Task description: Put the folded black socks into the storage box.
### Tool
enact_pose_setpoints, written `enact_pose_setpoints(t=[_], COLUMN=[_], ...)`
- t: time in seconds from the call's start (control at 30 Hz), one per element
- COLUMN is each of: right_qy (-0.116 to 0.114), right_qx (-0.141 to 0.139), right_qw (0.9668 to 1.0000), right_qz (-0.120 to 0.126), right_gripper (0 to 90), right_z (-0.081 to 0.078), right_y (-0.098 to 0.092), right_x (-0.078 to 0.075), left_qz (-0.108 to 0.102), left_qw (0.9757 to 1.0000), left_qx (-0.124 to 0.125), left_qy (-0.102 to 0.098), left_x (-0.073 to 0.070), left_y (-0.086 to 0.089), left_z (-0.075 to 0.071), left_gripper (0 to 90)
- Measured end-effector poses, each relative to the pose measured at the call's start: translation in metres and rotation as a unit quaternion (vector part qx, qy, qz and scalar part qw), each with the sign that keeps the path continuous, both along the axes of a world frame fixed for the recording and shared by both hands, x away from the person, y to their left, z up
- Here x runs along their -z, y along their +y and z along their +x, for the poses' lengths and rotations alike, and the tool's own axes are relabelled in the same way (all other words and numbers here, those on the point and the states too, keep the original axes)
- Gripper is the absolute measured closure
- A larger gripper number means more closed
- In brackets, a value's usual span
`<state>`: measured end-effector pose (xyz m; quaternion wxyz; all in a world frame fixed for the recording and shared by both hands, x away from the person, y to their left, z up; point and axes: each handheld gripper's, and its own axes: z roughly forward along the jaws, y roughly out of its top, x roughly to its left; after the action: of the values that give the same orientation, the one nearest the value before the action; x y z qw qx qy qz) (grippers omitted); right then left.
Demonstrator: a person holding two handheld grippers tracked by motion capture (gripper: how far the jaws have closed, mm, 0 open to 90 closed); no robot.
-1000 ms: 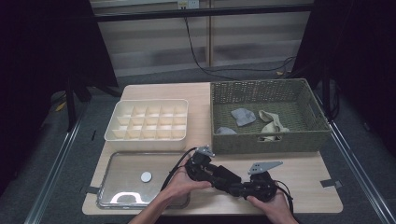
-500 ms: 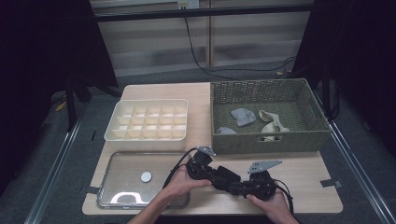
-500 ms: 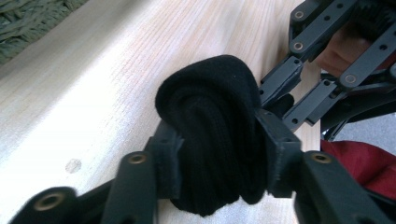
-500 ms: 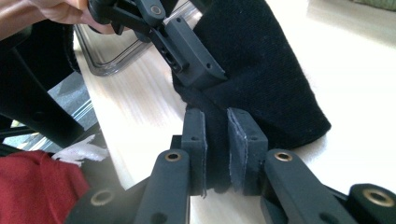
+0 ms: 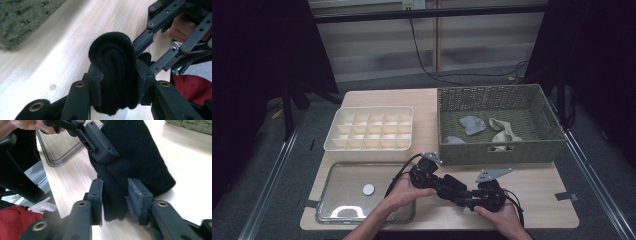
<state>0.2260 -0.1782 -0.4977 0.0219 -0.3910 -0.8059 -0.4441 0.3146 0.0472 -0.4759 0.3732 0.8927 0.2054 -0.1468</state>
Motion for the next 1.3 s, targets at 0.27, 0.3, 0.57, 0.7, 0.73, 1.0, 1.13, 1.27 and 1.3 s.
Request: enact_pose_setpoints(t=[0.27, 0.3, 0.57, 0.7, 0.73, 1.0, 1.13, 1.27, 1.3], right_qy=[-0.003, -0.01, -0.02, -0.027, -0.026, -0.039, -0.042, -0.044, -0.043], right_qx=[0.013, 0.014, 0.018, 0.023, 0.025, 0.036, 0.044, 0.049, 0.051], right_qw=[0.9998, 0.9997, 0.9992, 0.999, 0.9989, 0.9981, 0.9977, 0.9974, 0.9974], right_qz=[0.015, 0.018, 0.028, 0.026, 0.028, 0.029, 0.03, 0.029, 0.029], right_gripper=[54.4, 53.0, 44.9, 41.3, 40.8, 36.7, 34.3, 32.8, 32.6], right_z=[0.003, 0.003, 0.001, 0.0, 0.0, 0.0, 0.0, 0.0, 0.0], right_y=[-0.008, -0.01, -0.014, -0.016, -0.017, -0.026, -0.03, -0.032, -0.032], right_x=[-0.006, -0.007, -0.012, -0.014, -0.014, -0.019, -0.02, -0.02, -0.02], left_qz=[-0.01, -0.01, -0.006, 0.0, -0.003, 0.006, 0.004, 0.007, 0.006], left_qw=[0.9998, 0.9998, 0.9999, 0.9999, 0.9999, 0.9997, 0.9994, 0.9993, 0.9994], left_qx=[-0.017, -0.02, -0.011, -0.011, -0.013, -0.021, -0.033, -0.032, -0.03], left_qy=[0.001, 0.001, -0.006, -0.013, -0.01, -0.01, -0.012, -0.015, -0.016], left_x=[-0.005, -0.006, -0.02, -0.025, -0.026, -0.036, -0.039, -0.041, -0.042], left_y=[0.016, 0.016, 0.022, 0.028, 0.029, 0.044, 0.051, 0.055, 0.056], left_z=[0.008, 0.008, 0.011, 0.014, 0.015, 0.021, 0.024, 0.025, 0.025], left_gripper=[63.4, 63.4, 63.3, 63.3, 63.3, 63.1, 63.0, 62.9, 62.8])
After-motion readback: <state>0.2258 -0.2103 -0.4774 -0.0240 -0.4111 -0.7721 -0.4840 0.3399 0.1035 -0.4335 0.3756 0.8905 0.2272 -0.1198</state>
